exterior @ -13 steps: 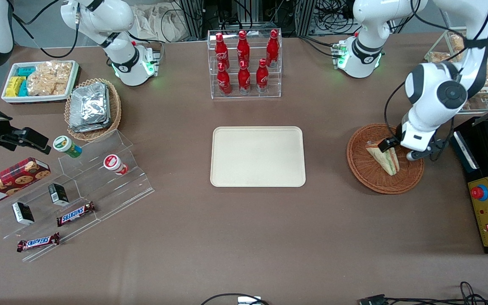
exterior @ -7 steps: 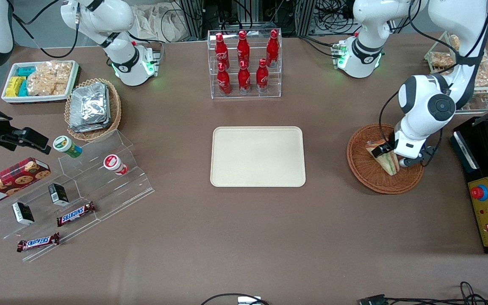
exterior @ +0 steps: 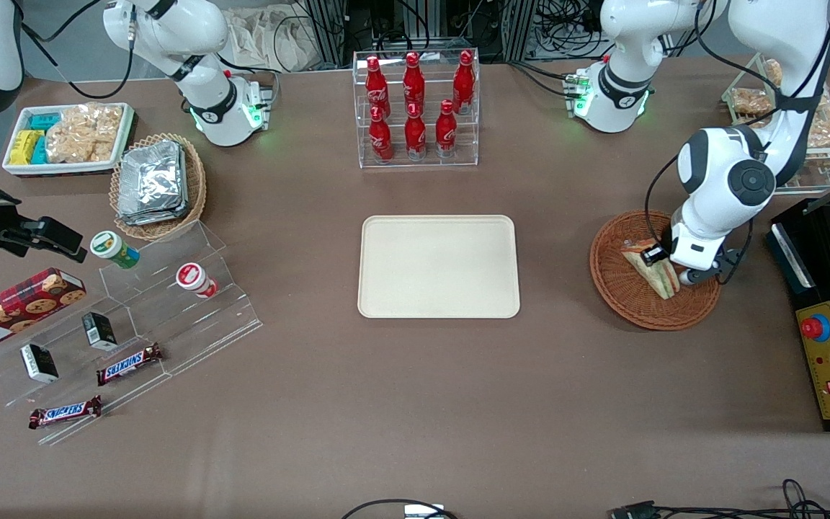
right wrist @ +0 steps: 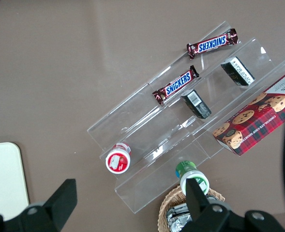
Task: Place sandwich from basket to tray
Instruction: 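Lift the sandwich up out of the basket with the left gripper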
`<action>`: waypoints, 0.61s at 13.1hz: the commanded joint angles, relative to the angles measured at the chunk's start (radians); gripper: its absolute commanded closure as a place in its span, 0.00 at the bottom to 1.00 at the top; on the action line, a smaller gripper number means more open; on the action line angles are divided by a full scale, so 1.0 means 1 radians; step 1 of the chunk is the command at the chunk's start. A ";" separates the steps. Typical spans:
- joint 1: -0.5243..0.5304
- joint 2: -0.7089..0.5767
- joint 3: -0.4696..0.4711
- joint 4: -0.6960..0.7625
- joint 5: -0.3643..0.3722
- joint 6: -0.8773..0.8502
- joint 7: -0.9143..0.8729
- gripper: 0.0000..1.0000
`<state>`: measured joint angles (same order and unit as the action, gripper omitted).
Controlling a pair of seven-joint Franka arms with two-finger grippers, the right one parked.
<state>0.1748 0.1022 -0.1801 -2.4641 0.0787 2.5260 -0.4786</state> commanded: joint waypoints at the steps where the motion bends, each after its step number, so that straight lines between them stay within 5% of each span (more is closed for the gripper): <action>1: 0.003 -0.036 -0.004 0.017 0.010 -0.036 0.000 0.88; 4: 0.000 -0.142 -0.004 0.092 0.010 -0.238 0.078 0.88; 8: 0.002 -0.133 -0.004 0.481 0.010 -0.726 0.214 0.88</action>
<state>0.1746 -0.0554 -0.1812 -2.1758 0.0798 1.9890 -0.3274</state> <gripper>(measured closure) 0.859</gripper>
